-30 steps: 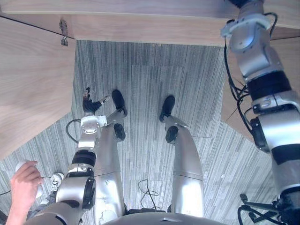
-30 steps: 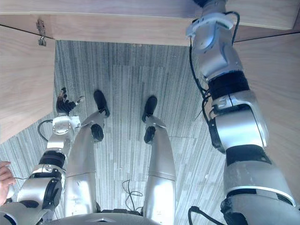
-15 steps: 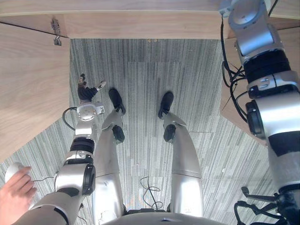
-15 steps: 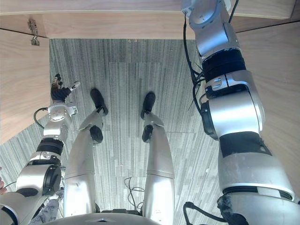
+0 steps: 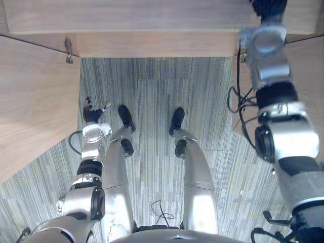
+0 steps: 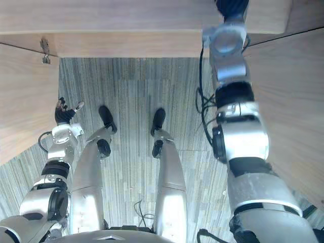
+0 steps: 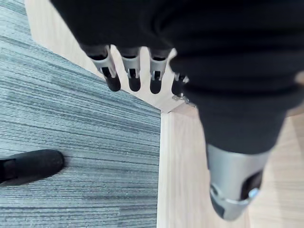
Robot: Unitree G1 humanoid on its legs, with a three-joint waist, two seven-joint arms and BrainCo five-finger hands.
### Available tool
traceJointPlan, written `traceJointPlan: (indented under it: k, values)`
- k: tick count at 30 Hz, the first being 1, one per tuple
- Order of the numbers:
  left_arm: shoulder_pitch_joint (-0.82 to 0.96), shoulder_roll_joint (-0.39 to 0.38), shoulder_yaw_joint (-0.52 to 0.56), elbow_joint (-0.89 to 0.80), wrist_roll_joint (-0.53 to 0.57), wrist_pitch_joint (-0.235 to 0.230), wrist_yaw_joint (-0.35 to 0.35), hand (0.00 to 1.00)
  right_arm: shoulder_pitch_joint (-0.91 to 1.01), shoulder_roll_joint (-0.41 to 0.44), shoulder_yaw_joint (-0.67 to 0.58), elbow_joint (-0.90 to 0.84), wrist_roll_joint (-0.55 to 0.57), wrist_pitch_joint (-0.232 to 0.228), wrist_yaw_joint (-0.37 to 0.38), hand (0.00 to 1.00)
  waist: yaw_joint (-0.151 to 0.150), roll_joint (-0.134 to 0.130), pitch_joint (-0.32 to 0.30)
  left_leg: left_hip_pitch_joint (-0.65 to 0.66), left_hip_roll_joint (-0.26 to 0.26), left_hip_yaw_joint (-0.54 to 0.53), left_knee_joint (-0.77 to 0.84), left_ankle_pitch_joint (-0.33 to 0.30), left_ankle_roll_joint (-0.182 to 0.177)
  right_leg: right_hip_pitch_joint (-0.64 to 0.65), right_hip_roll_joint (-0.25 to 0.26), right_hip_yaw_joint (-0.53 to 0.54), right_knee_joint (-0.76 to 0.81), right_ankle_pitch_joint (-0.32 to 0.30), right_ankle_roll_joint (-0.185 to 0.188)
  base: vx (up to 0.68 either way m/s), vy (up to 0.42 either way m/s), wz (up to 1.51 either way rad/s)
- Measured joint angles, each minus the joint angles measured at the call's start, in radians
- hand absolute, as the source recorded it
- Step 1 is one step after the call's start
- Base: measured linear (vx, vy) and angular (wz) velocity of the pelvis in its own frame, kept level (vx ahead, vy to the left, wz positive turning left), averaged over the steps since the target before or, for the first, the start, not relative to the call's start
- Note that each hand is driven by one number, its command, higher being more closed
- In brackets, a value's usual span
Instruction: Walk over to the cabinet, pick up the folder, carry it to the office cabinet, place the folder inside the office cabinet, then close the office cabinet door
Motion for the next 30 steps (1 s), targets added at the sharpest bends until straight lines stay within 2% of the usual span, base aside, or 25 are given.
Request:
traceJointPlan:
  k: [3,5,7,9,11,12,14,15,17,19,20,22,26,27,30]
  values:
    - [0.077,-0.018,-0.018,-0.04,0.01,0.0,-0.004,0.0,0.193,0.026,-0.024,-0.179,0.003,-0.004,-0.001,1.0,-0.006,0.0,0.0,0.086,0.003,0.001,0.011,-0.023,-0.002,0.09,0.003,0.003,-0.005,-0.013,0.004,-0.01,-0.036,-0.05]
    - [0.126,-0.017,-0.042,-0.055,0.025,0.0,-0.017,0.0,0.352,0.063,-0.061,-0.342,0.009,-0.032,-0.001,1.0,-0.008,0.0,0.0,0.157,0.003,0.001,0.016,-0.047,-0.012,0.162,0.003,0.004,-0.009,-0.032,0.007,0.01,-0.032,-0.02]
    - [0.166,-0.017,-0.057,-0.055,0.051,0.003,-0.02,0.0,0.484,0.115,-0.076,-0.464,0.021,-0.061,0.002,1.0,-0.007,-0.001,-0.001,0.224,0.005,0.0,0.012,-0.059,-0.018,0.232,0.011,0.006,-0.027,-0.035,0.008,0.05,-0.018,-0.09]
    - [0.233,-0.025,-0.081,-0.055,0.078,0.01,-0.029,0.0,0.658,0.217,-0.067,-0.59,0.044,-0.101,0.017,1.0,-0.009,-0.001,-0.009,0.328,0.009,0.007,0.001,-0.074,-0.02,0.336,0.023,0.01,-0.059,-0.038,0.013,0.07,-0.016,-0.15]
    - [0.291,-0.046,-0.083,-0.054,0.102,0.015,-0.04,0.0,0.788,0.284,-0.031,-0.64,0.055,-0.13,0.033,1.0,-0.008,-0.001,-0.049,0.391,0.014,0.023,-0.011,-0.089,-0.027,0.4,0.035,0.018,-0.093,-0.036,0.016,0.07,-0.005,-0.2]
    - [0.307,-0.052,-0.087,-0.053,0.112,0.017,-0.04,0.0,0.829,0.307,-0.018,-0.656,0.055,-0.132,0.046,1.0,-0.008,-0.003,-0.057,0.42,0.014,0.029,-0.022,-0.09,-0.027,0.425,0.038,0.022,-0.107,-0.035,0.018,0.09,0.006,-0.22]
    - [0.381,-0.077,-0.105,-0.051,0.143,0.019,-0.042,0.0,0.987,0.381,0.042,-0.694,0.052,-0.145,0.091,1.0,-0.012,-0.001,-0.112,0.527,0.014,0.056,-0.065,-0.099,-0.035,0.529,0.051,0.035,-0.177,-0.027,0.021,0.13,0.01,-0.24]
    - [0.397,-0.079,-0.112,-0.047,0.154,0.019,-0.043,0.0,1.02,0.399,0.052,-0.695,0.045,-0.153,0.101,1.0,-0.013,-0.001,-0.12,0.559,0.014,0.061,-0.078,-0.102,-0.04,0.562,0.055,0.037,-0.2,-0.025,0.02,0.13,0.014,-0.26]
    - [0.447,-0.082,-0.133,-0.01,0.191,0.021,-0.05,0.0,1.145,0.45,0.067,-0.69,0.029,-0.166,0.147,1.0,-0.018,-0.005,-0.187,0.657,0.008,0.088,-0.138,-0.111,-0.057,0.654,0.067,0.053,-0.283,-0.012,0.028,0.12,0.012,-0.27]
    - [0.456,-0.078,-0.139,0.039,0.208,0.021,-0.057,0.0,1.186,0.464,0.062,-0.669,0.003,-0.176,0.167,1.0,-0.022,-0.006,-0.216,0.708,-0.011,0.094,-0.179,-0.107,-0.061,0.698,0.069,0.068,-0.333,0.014,0.032,0.11,0.02,-0.27]
    - [0.462,-0.074,-0.138,0.084,0.209,0.023,-0.059,0.0,1.195,0.465,0.061,-0.61,-0.007,-0.19,0.176,1.0,-0.034,-0.006,-0.241,0.736,-0.031,0.09,-0.219,-0.094,-0.058,0.728,0.07,0.081,-0.388,0.043,0.044,0.12,0.037,-0.28]
    - [0.469,-0.071,-0.138,0.129,0.22,0.027,-0.06,0.0,1.193,0.466,0.041,-0.493,-0.038,-0.192,0.184,1.0,-0.043,-0.006,-0.25,0.786,-0.06,0.081,-0.277,-0.072,-0.05,0.787,0.072,0.097,-0.477,0.093,0.053,0.14,0.034,-0.27]
    - [0.493,-0.061,-0.136,0.158,0.247,0.028,-0.06,0.0,1.209,0.467,0.003,-0.255,-0.123,-0.164,0.211,1.0,-0.048,-0.006,-0.26,0.873,-0.096,0.052,-0.333,-0.063,-0.052,0.904,0.066,0.124,-0.609,0.16,0.071,0.09,0.034,-0.19]
    - [0.495,-0.054,-0.136,0.169,0.248,0.029,-0.06,0.0,1.214,0.467,0.0,-0.192,-0.145,-0.152,0.211,0.0,-0.048,-0.007,-0.267,0.889,-0.102,0.052,-0.342,-0.063,-0.052,0.923,0.064,0.129,-0.627,0.169,0.073,0.01,0.03,-0.08]
    - [0.523,-0.052,-0.136,0.194,0.25,0.029,-0.06,0.0,1.213,0.467,-0.016,-0.04,-0.161,-0.128,0.211,0.0,-0.048,-0.007,-0.291,0.929,-0.117,0.053,-0.362,-0.062,-0.05,0.959,0.055,0.137,-0.647,0.176,0.077,-0.03,0.026,-0.05]
